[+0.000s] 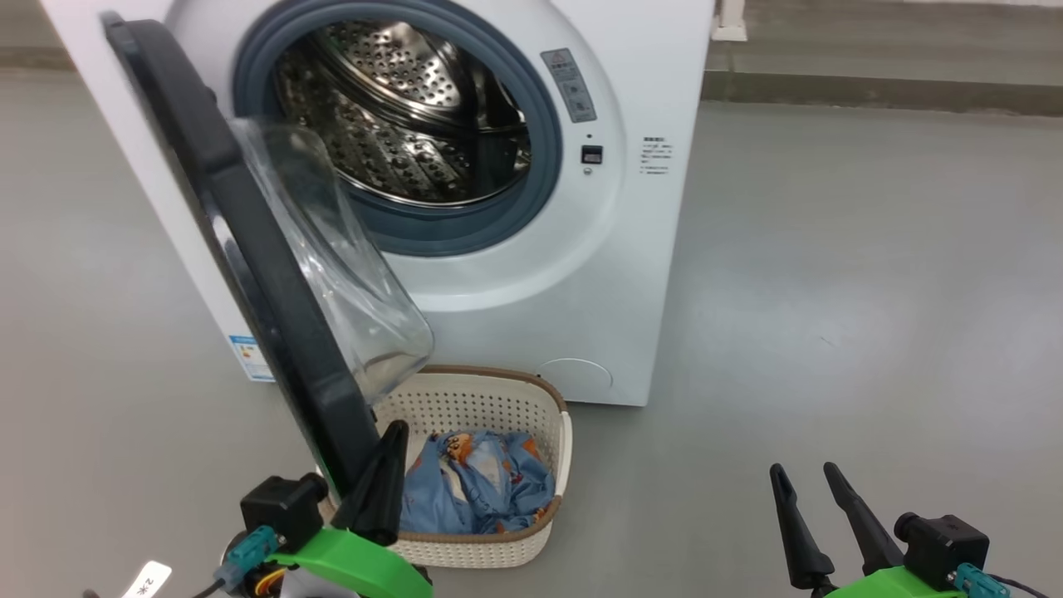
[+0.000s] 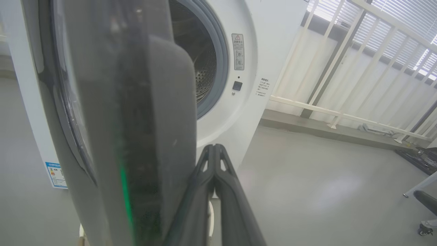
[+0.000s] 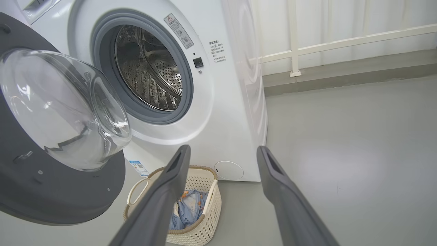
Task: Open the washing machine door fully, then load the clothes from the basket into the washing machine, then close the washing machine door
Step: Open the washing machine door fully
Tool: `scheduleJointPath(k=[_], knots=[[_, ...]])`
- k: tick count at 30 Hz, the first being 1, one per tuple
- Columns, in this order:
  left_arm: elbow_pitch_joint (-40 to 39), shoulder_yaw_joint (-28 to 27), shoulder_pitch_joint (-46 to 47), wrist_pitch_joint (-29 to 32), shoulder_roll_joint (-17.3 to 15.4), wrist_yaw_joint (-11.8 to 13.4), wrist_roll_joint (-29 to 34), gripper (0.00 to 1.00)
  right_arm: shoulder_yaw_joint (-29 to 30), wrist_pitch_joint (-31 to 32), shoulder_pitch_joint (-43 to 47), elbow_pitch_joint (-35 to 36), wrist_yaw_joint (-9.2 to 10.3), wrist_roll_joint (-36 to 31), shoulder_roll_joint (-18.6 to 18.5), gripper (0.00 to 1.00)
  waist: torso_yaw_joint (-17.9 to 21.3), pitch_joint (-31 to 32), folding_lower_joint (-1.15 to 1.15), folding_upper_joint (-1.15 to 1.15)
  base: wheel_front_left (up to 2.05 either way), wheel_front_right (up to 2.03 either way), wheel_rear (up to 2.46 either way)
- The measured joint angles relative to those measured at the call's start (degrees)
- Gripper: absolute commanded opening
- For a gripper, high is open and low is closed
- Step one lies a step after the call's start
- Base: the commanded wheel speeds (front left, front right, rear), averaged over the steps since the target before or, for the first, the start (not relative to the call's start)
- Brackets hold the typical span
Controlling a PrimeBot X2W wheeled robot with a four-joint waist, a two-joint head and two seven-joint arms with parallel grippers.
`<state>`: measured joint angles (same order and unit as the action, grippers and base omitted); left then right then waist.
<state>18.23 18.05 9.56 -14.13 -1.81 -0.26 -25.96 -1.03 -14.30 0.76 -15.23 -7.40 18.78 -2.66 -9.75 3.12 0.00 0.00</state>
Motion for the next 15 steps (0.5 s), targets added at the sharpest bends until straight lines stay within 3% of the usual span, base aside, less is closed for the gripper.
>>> scheduleJointPath(k=[15], knots=[[-0.3, -0.2, -1.0, -0.1, -1.0, 0.4, 0.0, 0.0, -1.7, 0.0, 0.1, 0.1, 0.0, 1.5, 0.0, 1.0, -7.6, 1.1, 0.0, 0.0, 0.0, 0.0, 0.0]])
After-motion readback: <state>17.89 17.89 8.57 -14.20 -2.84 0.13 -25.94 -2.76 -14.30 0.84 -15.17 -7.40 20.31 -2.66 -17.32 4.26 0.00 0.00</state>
